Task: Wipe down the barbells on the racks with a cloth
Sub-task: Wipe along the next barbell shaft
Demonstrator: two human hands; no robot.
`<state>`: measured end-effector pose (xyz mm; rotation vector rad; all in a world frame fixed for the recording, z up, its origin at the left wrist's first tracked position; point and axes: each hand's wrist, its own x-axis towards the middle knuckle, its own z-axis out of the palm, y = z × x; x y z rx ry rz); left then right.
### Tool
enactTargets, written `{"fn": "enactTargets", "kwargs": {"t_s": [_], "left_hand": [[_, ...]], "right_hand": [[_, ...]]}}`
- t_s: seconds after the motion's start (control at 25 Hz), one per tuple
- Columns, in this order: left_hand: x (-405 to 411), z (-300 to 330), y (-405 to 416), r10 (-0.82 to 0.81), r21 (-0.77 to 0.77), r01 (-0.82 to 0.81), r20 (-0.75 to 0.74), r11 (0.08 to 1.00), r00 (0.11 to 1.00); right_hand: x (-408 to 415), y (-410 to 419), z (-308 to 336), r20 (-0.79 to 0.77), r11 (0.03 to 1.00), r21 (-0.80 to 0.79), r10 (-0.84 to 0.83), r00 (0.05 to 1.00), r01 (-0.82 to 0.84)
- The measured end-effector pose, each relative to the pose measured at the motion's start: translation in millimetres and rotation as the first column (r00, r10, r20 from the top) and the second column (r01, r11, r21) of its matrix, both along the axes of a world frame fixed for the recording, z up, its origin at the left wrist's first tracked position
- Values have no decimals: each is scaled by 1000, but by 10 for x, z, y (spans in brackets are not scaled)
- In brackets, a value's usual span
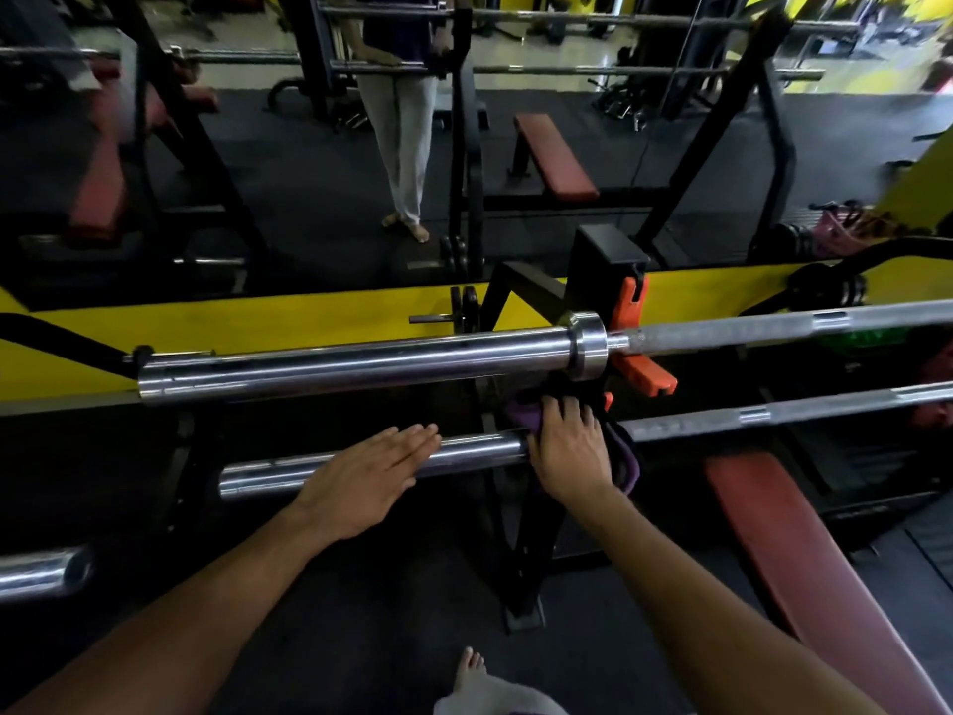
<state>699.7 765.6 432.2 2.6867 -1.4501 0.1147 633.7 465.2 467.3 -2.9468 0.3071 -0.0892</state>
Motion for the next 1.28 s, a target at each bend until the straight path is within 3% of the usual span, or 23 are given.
{"fn": "enactTargets", "kwargs": {"t_s": [0.12,0.24,0.4,0.48,0.6,0.72,0.96,1.16,1.28], "left_hand": [[-15,-15,-18,-8,-29,10,47,1000,999],[-36,-20,-20,-28,-18,28,53,999,998],[-33,-17,-16,-19,28,18,40,999,999],[-31,-27,-2,-19,41,18,35,999,999],[-32,-20,-10,-42,31,40,45,999,998],[-112,-26,2,-18,46,19,-12,999,1000],[-29,88,-10,-78,28,79,-33,996,996],[167,303,-53,42,102,-21,-208,995,977],[324,382,-30,35,172,27,-345,985,938]], "right_hand": [[341,66,327,-236,994,-101,22,972,-47],[688,95,462,-494,981,-113,79,866,-154],[1007,173,391,-654,974,-67,121,746,-217],[913,124,323,-602,985,-63,93,793,-163],[381,27,159,-178,996,-85,-6,984,-9],[-170,71,12,111,996,-36,-80,991,84],[-587,247,-146,197,907,357,-308,931,225],[-633,252,-79,196,864,449,-343,919,226],[-577,289,-68,162,826,478,-418,894,299]]}}
